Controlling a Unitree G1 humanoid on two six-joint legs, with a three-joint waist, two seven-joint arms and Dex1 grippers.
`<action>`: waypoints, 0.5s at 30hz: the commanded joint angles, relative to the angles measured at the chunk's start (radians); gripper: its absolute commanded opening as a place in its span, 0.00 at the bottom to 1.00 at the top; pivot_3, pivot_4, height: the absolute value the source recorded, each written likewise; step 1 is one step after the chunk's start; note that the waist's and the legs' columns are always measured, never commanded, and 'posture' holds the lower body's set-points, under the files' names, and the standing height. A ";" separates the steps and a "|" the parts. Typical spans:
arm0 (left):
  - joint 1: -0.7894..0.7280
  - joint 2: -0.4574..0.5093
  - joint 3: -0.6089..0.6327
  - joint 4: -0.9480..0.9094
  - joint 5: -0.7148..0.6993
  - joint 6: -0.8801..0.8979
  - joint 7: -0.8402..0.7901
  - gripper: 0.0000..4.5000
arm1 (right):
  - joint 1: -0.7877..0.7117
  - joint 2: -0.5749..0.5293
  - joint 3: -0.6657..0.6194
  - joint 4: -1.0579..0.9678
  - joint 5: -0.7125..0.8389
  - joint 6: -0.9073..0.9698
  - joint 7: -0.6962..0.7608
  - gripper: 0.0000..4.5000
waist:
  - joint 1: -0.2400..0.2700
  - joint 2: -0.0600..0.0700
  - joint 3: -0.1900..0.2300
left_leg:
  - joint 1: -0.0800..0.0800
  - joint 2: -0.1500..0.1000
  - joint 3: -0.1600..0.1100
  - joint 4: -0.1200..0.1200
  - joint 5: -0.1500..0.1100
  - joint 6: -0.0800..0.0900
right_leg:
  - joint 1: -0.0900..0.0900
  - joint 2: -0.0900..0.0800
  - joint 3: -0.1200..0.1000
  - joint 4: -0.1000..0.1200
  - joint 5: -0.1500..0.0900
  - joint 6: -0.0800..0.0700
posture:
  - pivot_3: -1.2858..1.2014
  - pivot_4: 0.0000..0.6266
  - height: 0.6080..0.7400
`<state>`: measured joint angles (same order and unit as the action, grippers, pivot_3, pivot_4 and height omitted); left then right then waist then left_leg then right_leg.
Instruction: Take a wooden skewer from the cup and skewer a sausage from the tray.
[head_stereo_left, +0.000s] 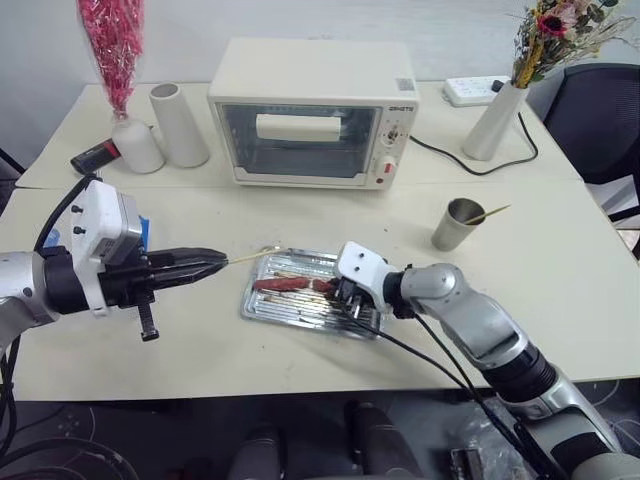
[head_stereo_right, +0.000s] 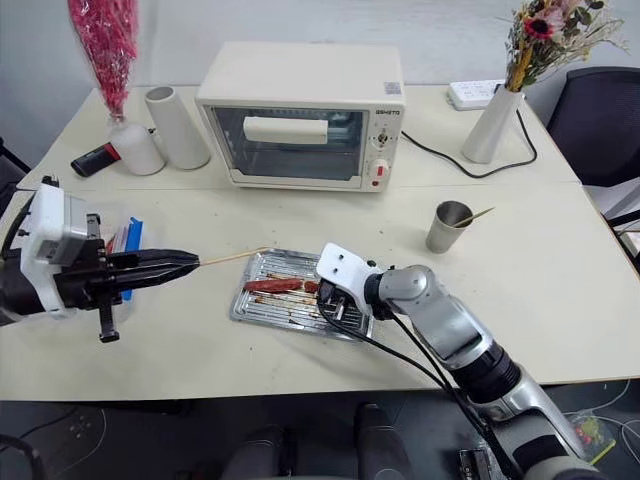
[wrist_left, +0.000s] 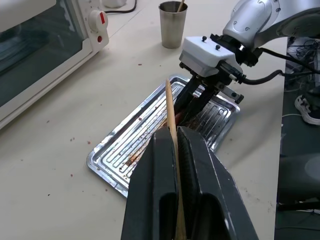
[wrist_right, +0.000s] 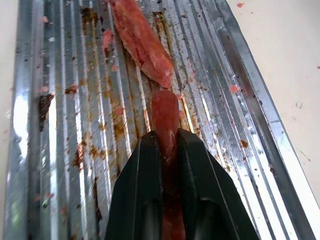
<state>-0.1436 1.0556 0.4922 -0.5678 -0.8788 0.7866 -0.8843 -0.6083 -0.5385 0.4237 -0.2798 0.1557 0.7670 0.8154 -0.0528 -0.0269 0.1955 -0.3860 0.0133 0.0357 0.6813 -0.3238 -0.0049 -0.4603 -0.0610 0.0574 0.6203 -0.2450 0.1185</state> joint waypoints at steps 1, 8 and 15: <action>-0.010 0.018 0.003 -0.003 -0.009 -0.009 -0.027 0.00 | -0.044 -0.059 -0.107 -0.082 0.106 -0.032 0.129 0.03 | 0.000 0.000 0.000 | 0.000 0.000 0.000 0.000 0.000 0.000 | 0.000 0.000 0.000 0.000 0.000 0.000 | 0.52 0.24 1.00; -0.015 0.057 -0.041 -0.018 -0.010 -0.020 -0.124 0.00 | -0.131 -0.168 -0.283 -0.062 0.373 -0.013 0.407 0.03 | -0.002 0.000 0.000 | 0.000 0.001 0.000 0.000 0.000 0.000 | 0.000 0.001 0.000 0.000 0.000 0.000 | 0.52 0.24 1.00; -0.052 0.075 -0.072 -0.009 0.004 -0.033 -0.162 0.00 | -0.123 -0.185 -0.289 -0.093 0.424 -0.021 0.444 0.03 | -0.001 0.000 0.000 | 0.000 0.001 0.000 0.000 0.000 0.000 | 0.000 0.001 0.000 -0.001 0.000 -0.001 | 0.52 0.24 1.00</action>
<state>-0.1829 1.1134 0.4119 -0.5736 -0.8787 0.7719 -1.0380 -0.7309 -0.7140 0.1520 -0.3311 0.5526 0.7519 1.2536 -0.0542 -0.0271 0.1955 -0.3856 0.0142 0.0358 0.6813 -0.3239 -0.0049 -0.4603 -0.0599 0.0572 0.6197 -0.2455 0.1176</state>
